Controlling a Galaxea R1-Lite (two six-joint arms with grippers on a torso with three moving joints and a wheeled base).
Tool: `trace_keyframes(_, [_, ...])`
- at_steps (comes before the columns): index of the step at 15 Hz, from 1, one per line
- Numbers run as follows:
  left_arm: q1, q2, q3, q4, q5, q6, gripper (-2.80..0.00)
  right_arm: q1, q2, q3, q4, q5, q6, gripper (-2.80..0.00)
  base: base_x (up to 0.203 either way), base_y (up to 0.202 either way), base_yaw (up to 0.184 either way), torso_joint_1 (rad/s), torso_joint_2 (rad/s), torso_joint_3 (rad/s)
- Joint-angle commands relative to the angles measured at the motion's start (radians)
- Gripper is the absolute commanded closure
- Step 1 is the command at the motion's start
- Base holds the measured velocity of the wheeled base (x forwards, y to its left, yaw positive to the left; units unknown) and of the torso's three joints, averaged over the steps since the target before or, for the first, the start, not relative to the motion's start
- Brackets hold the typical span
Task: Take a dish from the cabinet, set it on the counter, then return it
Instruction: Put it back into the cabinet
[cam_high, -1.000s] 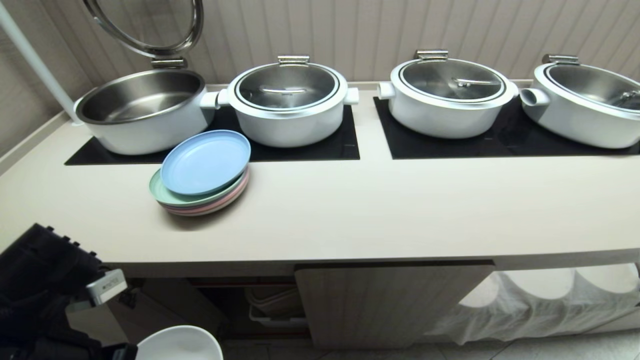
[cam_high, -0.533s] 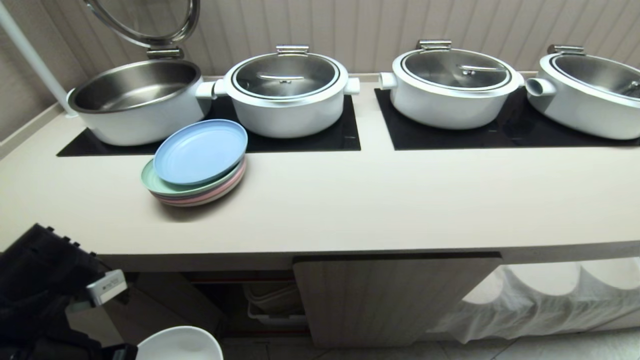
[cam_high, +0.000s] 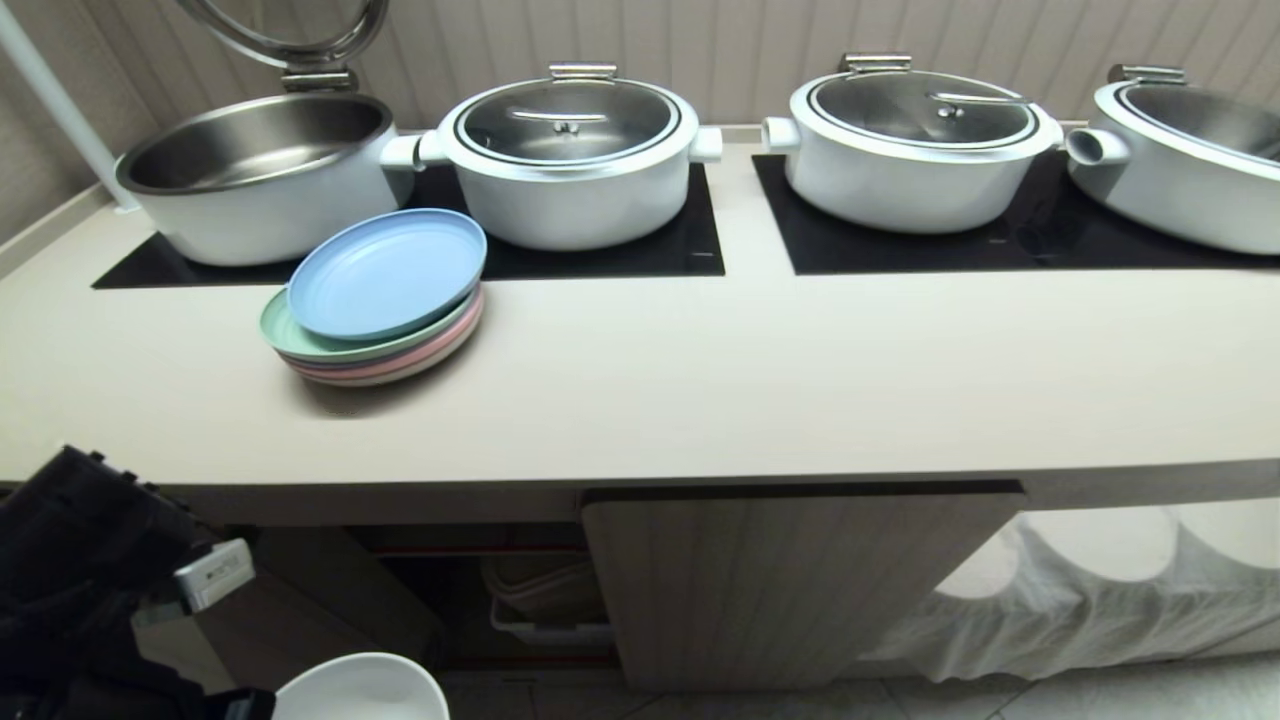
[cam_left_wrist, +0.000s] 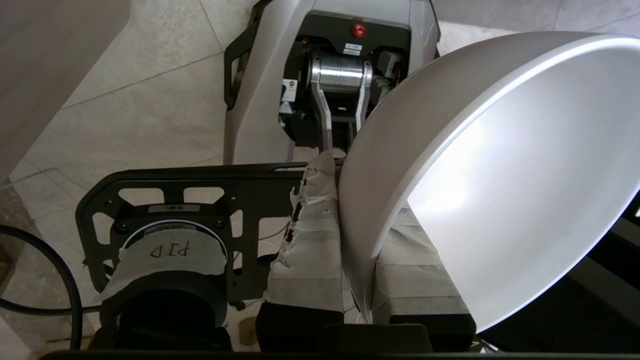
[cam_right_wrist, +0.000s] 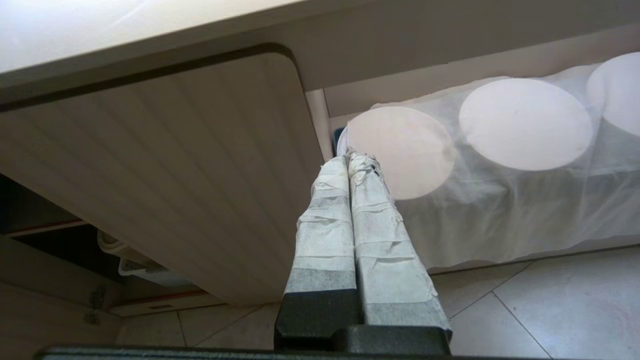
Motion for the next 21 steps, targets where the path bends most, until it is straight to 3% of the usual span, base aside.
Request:
trace_keyframes(1, [-0.001,0.001,-0.002,0.004,-0.002,-0.003,0.0,0.0,0.001,0.0,0.0,0.0,0.001,0.0,0.0,0.0,0.0,-0.174,0.36,0.184])
trace_keyframes(10, [-0.001,0.009,-0.007,0.0,-0.002,-0.002,0.0,0.001,0.001,-0.001,0.0,0.0,0.001,0.0,0.0,0.0,0.0,-0.213,0.47,0.251])
trace_keyframes(13, [0.0,0.017,0.005,-0.083,-0.001,-0.003,0.0,0.0,0.001,-0.001,0.0,0.0,0.001,0.0,0.0,0.0,0.0,-0.24,0.53,0.297])
trace_keyframes(21, [0.001,0.049,-0.006,-0.085,0.006,-0.002,0.0,0.001,0.001,0.0,0.0,0.0,0.001,0.0,0.0,0.0,0.0,-0.218,0.51,0.288])
